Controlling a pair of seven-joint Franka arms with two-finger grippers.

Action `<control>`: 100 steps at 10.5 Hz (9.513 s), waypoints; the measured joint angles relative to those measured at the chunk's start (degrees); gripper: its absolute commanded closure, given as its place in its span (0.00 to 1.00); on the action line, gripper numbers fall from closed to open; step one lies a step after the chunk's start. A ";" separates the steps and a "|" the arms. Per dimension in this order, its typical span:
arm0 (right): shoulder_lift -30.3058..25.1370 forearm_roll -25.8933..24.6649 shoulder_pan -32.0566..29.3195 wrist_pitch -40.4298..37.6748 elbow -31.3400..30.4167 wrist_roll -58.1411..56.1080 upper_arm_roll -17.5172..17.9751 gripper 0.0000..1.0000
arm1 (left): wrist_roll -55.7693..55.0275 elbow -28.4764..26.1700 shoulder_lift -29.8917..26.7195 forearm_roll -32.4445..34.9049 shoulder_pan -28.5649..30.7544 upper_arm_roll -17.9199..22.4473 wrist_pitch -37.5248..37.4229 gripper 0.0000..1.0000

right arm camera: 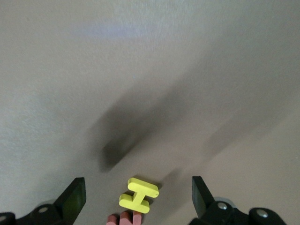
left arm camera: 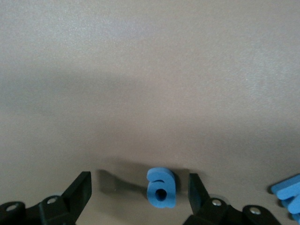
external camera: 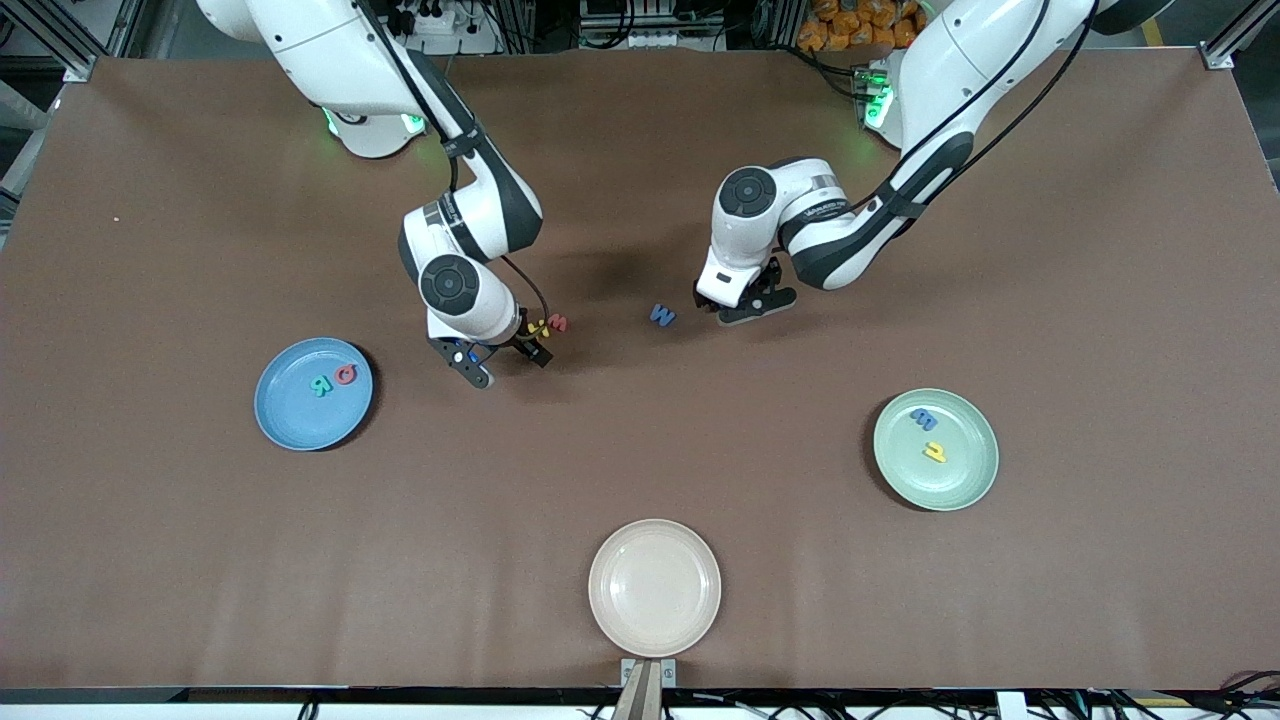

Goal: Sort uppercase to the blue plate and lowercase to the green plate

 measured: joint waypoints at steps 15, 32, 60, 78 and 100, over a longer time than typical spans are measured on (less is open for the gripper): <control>1.05 1.88 2.56 5.61 -2.48 0.87 0.07 0.45 | 0.64 1.63 0.46 4.21 0.62 -0.33 1.50 1.00; 0.65 -1.14 -6.14 -16.73 9.13 -6.54 -1.17 0.78 | 59.17 15.99 -1.71 -0.78 23.71 9.47 -2.79 0.00; 1.61 -3.25 4.49 -11.14 18.66 -2.01 4.81 0.00 | 59.39 38.24 -6.23 -16.24 22.55 -1.26 -36.46 0.00; 17.15 -15.42 16.45 -1.38 26.44 19.91 4.61 0.12 | 59.39 38.74 -8.30 -16.24 23.23 -1.38 -38.24 0.00; 14.25 -15.55 -10.64 -36.22 36.19 -5.47 3.28 0.76 | 44.23 38.50 -8.31 -25.59 15.63 -8.57 -38.20 0.00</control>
